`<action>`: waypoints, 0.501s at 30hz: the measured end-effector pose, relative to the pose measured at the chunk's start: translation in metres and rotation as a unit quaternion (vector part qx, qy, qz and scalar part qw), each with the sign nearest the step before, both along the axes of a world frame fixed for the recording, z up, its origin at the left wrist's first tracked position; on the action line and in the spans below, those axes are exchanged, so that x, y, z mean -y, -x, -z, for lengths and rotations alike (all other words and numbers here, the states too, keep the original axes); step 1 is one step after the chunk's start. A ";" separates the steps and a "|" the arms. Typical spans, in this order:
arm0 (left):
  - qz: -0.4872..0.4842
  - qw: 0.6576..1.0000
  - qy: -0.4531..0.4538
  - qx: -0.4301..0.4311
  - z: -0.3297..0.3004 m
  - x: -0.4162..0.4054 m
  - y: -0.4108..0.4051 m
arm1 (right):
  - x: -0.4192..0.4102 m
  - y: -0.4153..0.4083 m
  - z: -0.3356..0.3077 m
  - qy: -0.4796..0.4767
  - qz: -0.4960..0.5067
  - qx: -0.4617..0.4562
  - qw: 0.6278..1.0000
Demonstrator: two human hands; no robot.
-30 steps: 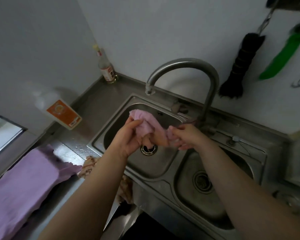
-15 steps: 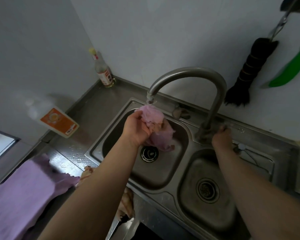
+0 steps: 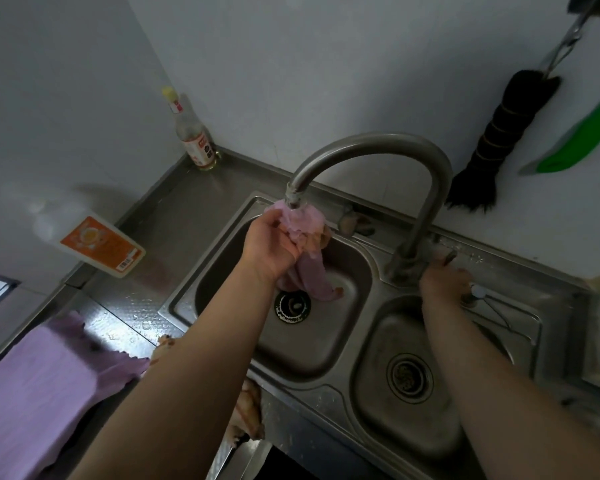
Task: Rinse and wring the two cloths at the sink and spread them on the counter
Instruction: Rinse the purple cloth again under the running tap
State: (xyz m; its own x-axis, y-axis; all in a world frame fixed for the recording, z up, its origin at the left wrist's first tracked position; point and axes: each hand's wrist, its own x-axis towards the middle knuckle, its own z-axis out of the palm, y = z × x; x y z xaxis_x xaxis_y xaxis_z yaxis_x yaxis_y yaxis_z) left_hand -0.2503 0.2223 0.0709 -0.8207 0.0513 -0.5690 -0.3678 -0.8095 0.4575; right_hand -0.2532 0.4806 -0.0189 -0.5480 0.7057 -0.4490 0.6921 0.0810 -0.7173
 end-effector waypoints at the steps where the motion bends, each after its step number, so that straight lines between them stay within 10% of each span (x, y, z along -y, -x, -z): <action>1: 0.001 1.000 0.007 -0.004 -0.001 0.002 0.001 | 0.012 -0.008 -0.005 -0.022 0.018 -0.067 0.997; 4: 0.012 0.999 0.030 -0.017 -0.002 0.005 0.004 | 0.062 -0.035 -0.026 -0.095 -0.243 -0.308 0.915; 8: 0.057 0.996 0.056 -0.027 -0.008 0.008 0.010 | 0.115 -0.026 -0.065 -0.120 -0.529 -0.308 0.781; 15: 0.144 0.978 0.150 0.005 -0.002 0.031 0.010 | 0.127 0.005 -0.082 0.034 -0.513 -0.200 0.834</action>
State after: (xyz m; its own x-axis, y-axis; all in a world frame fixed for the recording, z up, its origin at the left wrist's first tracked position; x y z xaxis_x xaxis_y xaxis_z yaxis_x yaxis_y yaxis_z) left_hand -0.2599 0.1916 0.0728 -0.7905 0.1095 -0.6026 -0.5673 -0.5015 0.6532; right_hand -0.2585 0.3535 0.0630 -0.9636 -0.2456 -0.1059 -0.0113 0.4329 -0.9014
